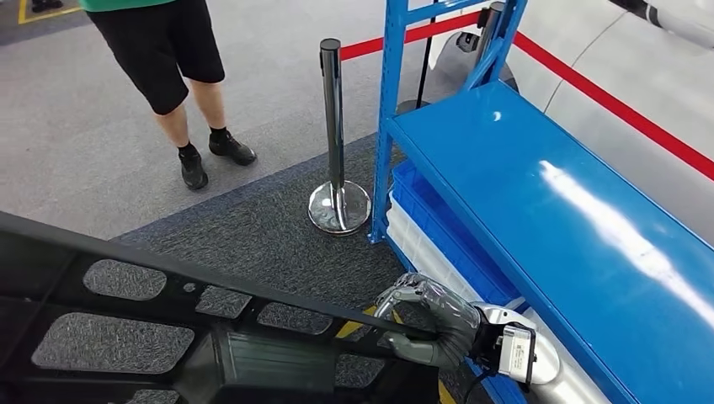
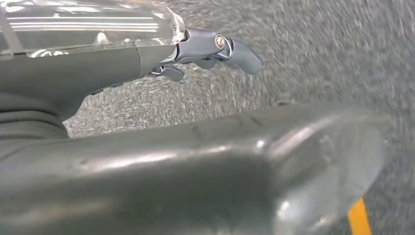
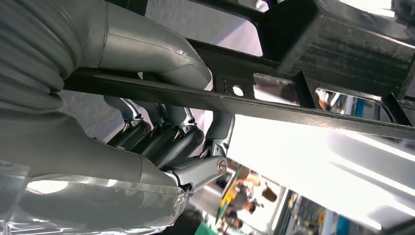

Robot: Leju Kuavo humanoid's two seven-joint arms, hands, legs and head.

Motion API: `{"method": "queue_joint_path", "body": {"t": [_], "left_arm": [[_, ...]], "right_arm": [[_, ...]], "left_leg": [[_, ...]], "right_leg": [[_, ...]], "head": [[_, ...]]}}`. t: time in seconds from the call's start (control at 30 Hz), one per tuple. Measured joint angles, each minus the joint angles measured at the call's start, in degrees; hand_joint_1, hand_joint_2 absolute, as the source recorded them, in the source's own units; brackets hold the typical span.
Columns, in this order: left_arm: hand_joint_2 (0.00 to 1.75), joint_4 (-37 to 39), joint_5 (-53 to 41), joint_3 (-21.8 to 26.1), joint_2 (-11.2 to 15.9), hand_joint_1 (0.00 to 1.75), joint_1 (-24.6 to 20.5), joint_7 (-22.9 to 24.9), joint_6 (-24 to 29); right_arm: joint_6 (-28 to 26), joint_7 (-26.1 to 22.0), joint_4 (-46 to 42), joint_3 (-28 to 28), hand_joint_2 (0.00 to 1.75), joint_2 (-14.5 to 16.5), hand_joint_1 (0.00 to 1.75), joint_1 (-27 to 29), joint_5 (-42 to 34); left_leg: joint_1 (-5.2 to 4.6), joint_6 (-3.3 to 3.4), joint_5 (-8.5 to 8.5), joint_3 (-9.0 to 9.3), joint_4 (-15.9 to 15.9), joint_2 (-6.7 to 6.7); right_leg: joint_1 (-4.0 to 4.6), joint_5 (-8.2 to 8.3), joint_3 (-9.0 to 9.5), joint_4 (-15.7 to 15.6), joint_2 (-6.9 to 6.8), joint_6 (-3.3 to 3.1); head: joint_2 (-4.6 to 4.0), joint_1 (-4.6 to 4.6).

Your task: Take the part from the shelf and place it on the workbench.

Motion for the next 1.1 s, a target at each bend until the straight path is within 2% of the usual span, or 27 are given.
{"method": "queue_joint_path", "body": {"t": [0.03,0.07,0.13,0.17,0.23,0.27,0.3,0.33,0.37,0.4,0.43,0.47,0.53,0.6,0.67,0.7,0.73,0.8,0.83,0.87,0.9,0.93,0.97,1.03,1.07,1.1], "left_arm": [[0.00,-0.06,0.18,0.25,0.18,0.00,-0.07,-0.13,0.07],[0.00,-0.13,0.43,0.52,0.32,0.00,-0.12,-0.29,0.11],[0.00,-0.22,0.97,1.17,0.56,0.00,-0.01,-0.76,0.21],[0.00,-0.25,1.25,1.50,0.67,0.00,0.15,-0.98,0.30],[0.00,-0.35,1.58,2.03,0.87,0.00,0.28,-1.23,0.56],[0.00,-0.44,1.66,2.17,0.96,0.00,0.25,-1.30,0.66],[0.00,-0.51,1.70,2.24,1.08,0.00,0.17,-1.36,0.72],[0.00,-0.58,1.73,2.27,1.17,0.00,0.12,-1.40,0.74],[0.00,-0.62,1.70,2.29,1.29,0.00,0.14,-1.41,0.74],[0.00,-0.64,1.67,2.32,1.40,0.00,0.22,-1.37,0.74],[0.00,-0.67,1.63,2.35,1.47,0.00,0.32,-1.27,0.74],[0.00,-0.68,1.60,2.37,1.53,0.00,0.41,-1.15,0.73],[0.00,-0.71,1.65,2.43,1.62,0.00,0.45,-0.94,0.61],[0.00,-0.74,1.78,2.54,1.76,0.00,0.50,-0.84,0.46],[0.00,-0.77,1.82,2.66,1.94,0.00,0.78,-0.80,0.38],[0.00,-0.78,1.82,2.69,2.02,0.00,0.91,-0.79,0.34],[0.00,-0.79,1.82,2.72,2.09,0.00,0.89,-0.79,0.30],[0.00,-0.82,1.82,2.73,2.19,0.00,0.64,-0.82,0.16],[0.00,-0.84,1.80,2.73,2.21,0.00,0.50,-0.85,0.10],[0.00,-0.85,1.74,2.73,2.21,0.00,0.47,-0.86,0.03],[0.00,-0.85,1.65,2.73,2.20,0.00,0.52,-0.87,-0.02],[0.00,-0.86,1.56,2.73,2.21,0.00,0.60,-0.85,-0.07],[0.00,-0.88,1.48,2.73,2.25,0.00,0.67,-0.84,-0.15],[0.00,-0.91,1.41,2.73,2.33,0.00,0.59,-0.84,-0.27],[0.00,-0.92,1.42,2.73,2.35,0.00,0.51,-0.87,-0.31],[0.00,-0.93,1.47,2.73,2.35,0.00,0.47,-0.95,-0.31]], "right_arm": [[0.04,-0.01,0.10,0.08,1.75,0.00,1.69,-0.14,-0.01],[0.08,-0.03,0.20,0.15,1.75,0.01,1.69,-0.27,-0.01],[0.15,-0.07,0.41,0.32,1.75,0.01,1.69,-0.44,-0.02],[0.17,-0.08,0.49,0.38,1.75,0.01,1.69,-0.47,-0.02],[0.16,-0.17,0.56,0.42,1.75,0.03,1.69,-0.38,-0.02],[0.13,-0.26,0.59,0.41,1.75,0.05,1.69,-0.22,-0.02],[0.08,-0.36,0.63,0.40,1.75,0.07,1.69,0.05,0.02],[0.01,-0.46,0.69,0.39,1.75,0.07,1.69,0.42,0.07],[-0.09,-0.57,0.75,0.38,1.75,0.07,1.69,0.82,0.15],[-0.20,-0.70,0.79,0.38,1.75,0.07,1.69,1.18,0.25],[-0.33,-0.88,0.82,0.38,1.75,0.07,1.69,1.47,0.33],[-0.44,-1.11,0.82,0.37,1.75,0.07,1.69,1.69,0.41],[-0.52,-1.55,0.79,0.33,1.75,0.10,1.69,2.10,0.59],[-0.53,-1.81,0.75,0.32,1.75,0.13,1.69,2.57,0.77],[-0.53,-1.86,0.74,0.31,1.75,0.11,1.69,2.81,0.88],[-0.52,-1.86,0.73,0.32,1.75,0.04,1.69,2.84,0.91],[-0.52,-1.86,0.70,0.32,1.75,-0.04,1.69,2.89,0.94],[-0.55,-1.85,0.63,0.34,1.75,-0.19,1.69,3.05,0.97],[-0.60,-1.84,0.59,0.37,1.75,-0.20,1.69,3.12,0.99],[-0.67,-1.82,0.58,0.40,1.75,-0.20,1.69,3.16,1.03],[-0.77,-1.81,0.57,0.44,1.75,-0.20,1.69,3.18,1.09],[-0.91,-1.80,0.55,0.48,1.75,-0.20,1.69,3.19,1.17],[-1.11,-1.80,0.49,0.51,1.75,-0.19,1.69,3.19,1.30],[-1.45,-1.86,0.32,0.56,1.75,-0.19,1.69,3.16,1.62],[-1.55,-1.98,0.25,0.60,1.75,-0.19,1.69,3.13,1.75],[-1.56,-2.18,0.21,0.64,1.75,-0.19,1.69,3.12,1.84]], "left_leg": [[-0.20,0.41,0.86,1.52,-2.98,0.82],[-0.43,0.81,1.11,2.22,-4.55,1.28],[-0.57,1.65,1.21,2.10,-5.01,0.30],[-0.47,1.96,1.35,2.11,-5.19,-0.32],[-0.15,2.64,1.73,2.25,-5.64,-1.48],[-0.06,2.88,1.85,2.28,-5.74,-2.06],[-0.05,3.05,1.91,2.23,-5.74,-2.68],[-0.06,3.14,1.93,2.20,-5.72,-3.39],[-0.06,3.16,1.94,2.18,-5.66,-4.19],[-0.05,3.15,1.93,2.18,-5.57,-4.98],[-0.02,3.09,1.89,2.19,-5.42,-5.76],[0.02,2.98,1.82,2.19,-5.23,-6.47],[-0.01,2.49,1.70,1.88,-4.76,-7.72],[0.05,1.75,1.80,1.36,-4.57,-8.79],[0.28,0.99,1.90,1.03,-4.58,-9.46],[0.26,0.67,1.54,0.77,-4.10,-8.72],[0.23,0.40,0.49,0.00,-2.47,-7.32],[0.11,-0.02,-3.17,-3.05,4.24,-3.93],[0.15,-0.19,-4.95,-4.89,8.22,-3.06],[0.18,-0.30,-5.89,-6.14,11.04,-2.68],[0.20,-0.34,-5.77,-6.41,11.88,-2.49],[0.20,-0.31,-4.65,-5.50,10.39,-2.30],[0.18,-0.18,-2.84,-3.51,6.88,-1.81],[-0.17,0.48,-0.12,0.83,-1.14,0.40],[-0.43,0.93,0.49,2.10,-3.61,1.15],[-0.68,1.35,0.52,2.51,-4.61,1.44]], "right_leg": [[0.16,-0.17,0.10,0.08,-0.56,0.21],[0.33,-0.29,0.16,0.15,-1.10,0.42],[0.53,-0.40,0.23,0.18,-2.13,0.86],[0.43,-0.66,0.25,0.36,-1.90,1.12],[0.13,-2.61,-0.81,3.00,0.95,1.58],[-0.07,-4.35,-2.22,6.08,2.95,1.74],[-0.14,-6.17,-4.09,9.93,4.36,1.81],[-0.22,-7.51,-5.93,13.64,4.97,1.88],[-0.29,-7.88,-7.19,15.99,5.21,1.94],[-0.37,-7.11,-7.49,16.23,5.30,1.97],[-0.48,-5.31,-6.72,14.19,5.45,1.95],[-0.63,-3.00,-5.13,10.50,5.99,1.90],[-0.85,-0.33,-2.18,3.79,8.08,1.79],[-0.74,-0.21,-1.33,1.62,9.13,1.66],[-0.64,0.05,-1.23,1.20,8.10,1.14],[-0.67,0.19,-1.09,0.95,7.49,0.75],[-0.72,0.32,-0.97,0.68,6.76,0.36],[-0.54,0.36,-0.85,0.45,5.21,-0.14],[-0.40,0.32,-0.86,0.46,4.41,-0.26],[-0.30,0.28,-0.86,0.47,3.63,-0.30],[-0.25,0.22,-0.84,0.49,2.88,-0.31],[-0.22,0.16,-0.79,0.50,2.20,-0.28],[-0.20,0.05,-0.68,0.51,1.51,-0.20],[-0.04,-0.23,-0.40,0.57,0.33,0.15],[0.10,-0.36,-0.29,0.60,-0.20,0.37],[0.21,-0.46,-0.22,0.62,-0.70,0.60]], "head": [[0.00,0.00],[0.00,0.01],[0.00,0.01],[0.00,0.01],[0.00,0.00],[0.00,0.01],[0.00,0.01],[0.00,0.01],[0.00,0.02],[0.00,0.01],[0.00,0.01],[0.00,0.01],[0.00,0.01],[0.00,0.01],[0.00,0.01],[0.00,0.01],[0.00,0.01],[0.00,0.01],[0.00,0.01],[0.00,0.01],[0.00,0.01],[0.00,0.01],[0.00,0.01],[0.00,0.01],[0.00,0.01],[0.00,0.01]]}}
